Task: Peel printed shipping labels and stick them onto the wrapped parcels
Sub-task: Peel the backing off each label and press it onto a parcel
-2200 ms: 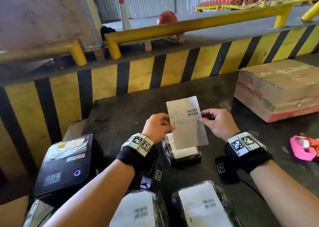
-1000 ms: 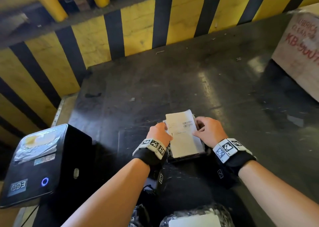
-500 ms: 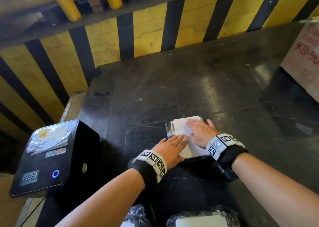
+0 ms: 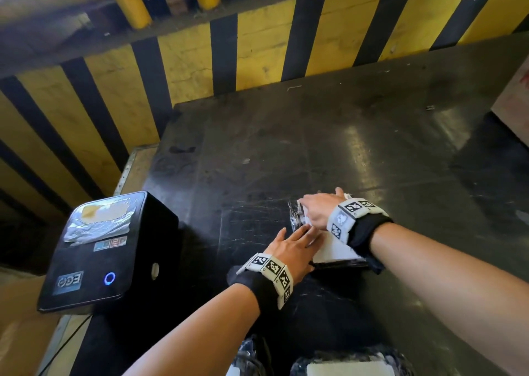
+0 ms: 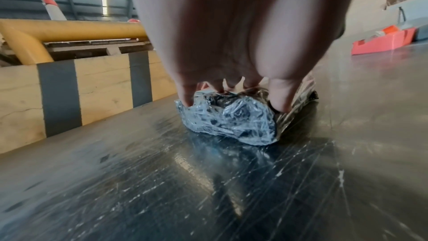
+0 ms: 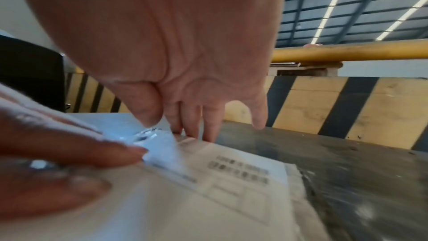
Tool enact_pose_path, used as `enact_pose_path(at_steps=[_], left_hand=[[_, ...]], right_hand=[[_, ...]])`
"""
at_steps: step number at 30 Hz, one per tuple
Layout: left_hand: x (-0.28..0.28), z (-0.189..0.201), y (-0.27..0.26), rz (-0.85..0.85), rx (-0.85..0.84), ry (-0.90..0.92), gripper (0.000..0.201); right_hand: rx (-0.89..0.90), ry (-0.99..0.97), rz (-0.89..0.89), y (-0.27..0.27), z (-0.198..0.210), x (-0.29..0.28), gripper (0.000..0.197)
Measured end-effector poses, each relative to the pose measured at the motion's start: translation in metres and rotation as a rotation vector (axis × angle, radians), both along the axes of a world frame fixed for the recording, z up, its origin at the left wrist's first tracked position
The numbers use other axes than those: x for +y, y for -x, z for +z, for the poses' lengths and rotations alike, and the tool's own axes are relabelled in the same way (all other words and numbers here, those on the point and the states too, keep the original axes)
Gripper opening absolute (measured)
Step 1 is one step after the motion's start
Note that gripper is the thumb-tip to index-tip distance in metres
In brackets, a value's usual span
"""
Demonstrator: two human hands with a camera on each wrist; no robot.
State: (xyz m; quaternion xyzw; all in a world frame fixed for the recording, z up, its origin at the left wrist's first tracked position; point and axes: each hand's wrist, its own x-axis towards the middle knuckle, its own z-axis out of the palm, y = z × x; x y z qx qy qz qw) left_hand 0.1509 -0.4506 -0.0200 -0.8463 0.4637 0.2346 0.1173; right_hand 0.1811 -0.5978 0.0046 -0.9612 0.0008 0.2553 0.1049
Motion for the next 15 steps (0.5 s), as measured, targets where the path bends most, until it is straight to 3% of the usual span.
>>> enact_pose_path(at_steps=[7, 12, 15], left_hand=[[-0.002, 0.001, 0.002, 0.02, 0.005, 0.027, 0.071], [-0.005, 0.006, 0.002, 0.037, 0.035, 0.015, 0.073], [-0.004, 0.012, 0.0, 0.024, 0.057, -0.007, 0.073]], right_hand=[[0.065, 0.152, -0.105, -0.006, -0.001, -0.03, 0.036], [-0.008, 0.042, -0.011, 0.011, -0.001, -0.008, 0.035], [-0.018, 0.057, -0.104, 0.032, -0.012, -0.036, 0.047]])
